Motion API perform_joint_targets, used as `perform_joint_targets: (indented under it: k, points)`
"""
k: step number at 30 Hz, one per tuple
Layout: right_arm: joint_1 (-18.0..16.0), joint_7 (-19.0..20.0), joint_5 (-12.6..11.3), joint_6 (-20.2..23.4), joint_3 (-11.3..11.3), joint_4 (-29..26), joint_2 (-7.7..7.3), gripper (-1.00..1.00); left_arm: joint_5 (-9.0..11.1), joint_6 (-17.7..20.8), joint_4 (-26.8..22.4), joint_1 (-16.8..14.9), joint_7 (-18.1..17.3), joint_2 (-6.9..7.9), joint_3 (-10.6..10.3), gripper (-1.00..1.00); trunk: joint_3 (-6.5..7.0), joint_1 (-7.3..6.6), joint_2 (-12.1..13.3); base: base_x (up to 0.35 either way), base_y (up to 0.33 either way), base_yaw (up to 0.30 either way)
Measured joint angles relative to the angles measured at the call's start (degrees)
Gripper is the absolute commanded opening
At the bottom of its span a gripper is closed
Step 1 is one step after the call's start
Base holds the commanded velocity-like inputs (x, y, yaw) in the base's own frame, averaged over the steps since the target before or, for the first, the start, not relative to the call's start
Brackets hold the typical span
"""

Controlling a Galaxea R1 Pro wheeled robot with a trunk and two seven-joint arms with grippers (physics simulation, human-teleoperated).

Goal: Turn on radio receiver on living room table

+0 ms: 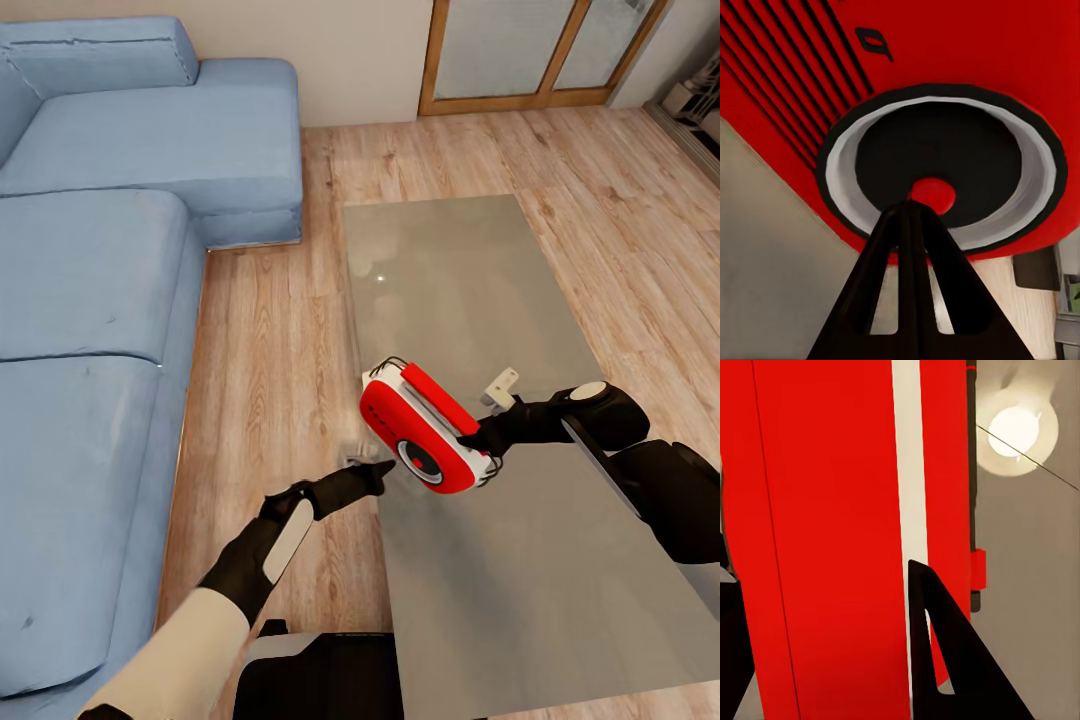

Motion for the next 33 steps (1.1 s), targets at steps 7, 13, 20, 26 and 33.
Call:
perform_joint_targets:
  k: [7, 13, 20, 26, 33]
  points:
    - [0.0, 0.0, -0.1, 0.0, 0.0, 0.0, 0.08, -1.0, 0.0, -1.0, 0.8, 0.0, 0.0, 0.0, -0.2, -1.0, 0.0, 0.0, 0.0, 0.0, 0.0, 0.0]
    - [0.0, 0.7, 0.3, -0.1, 0.1, 0.0, 0.26, -1.0, 0.1, -1.1, 0.8, 0.0, 0.0, 0.0, -0.4, -1.0, 0.0, 0.0, 0.0, 0.0, 0.0, 0.0]
    - [0.0, 2.9, 0.2, -0.1, 0.1, 0.0, 0.28, -1.0, 3.3, -1.3, 0.8, 0.0, 0.0, 0.0, -3.0, -1.0, 0.0, 0.0, 0.0, 0.0, 0.0, 0.0]
    - [0.0, 2.9, 0.2, 0.0, 0.1, -0.1, 0.26, -1.0, 4.3, -1.3, 0.9, 0.0, 0.0, 0.0, -4.1, -1.0, 0.0, 0.0, 0.0, 0.0, 0.0, 0.0]
    - [0.0, 3.0, 0.1, 0.0, 0.1, -0.1, 0.26, -1.0, 4.3, -2.9, 2.4, 0.0, 0.0, 0.0, -4.5, -1.0, 0.0, 0.0, 0.0, 0.0, 0.0, 0.0]
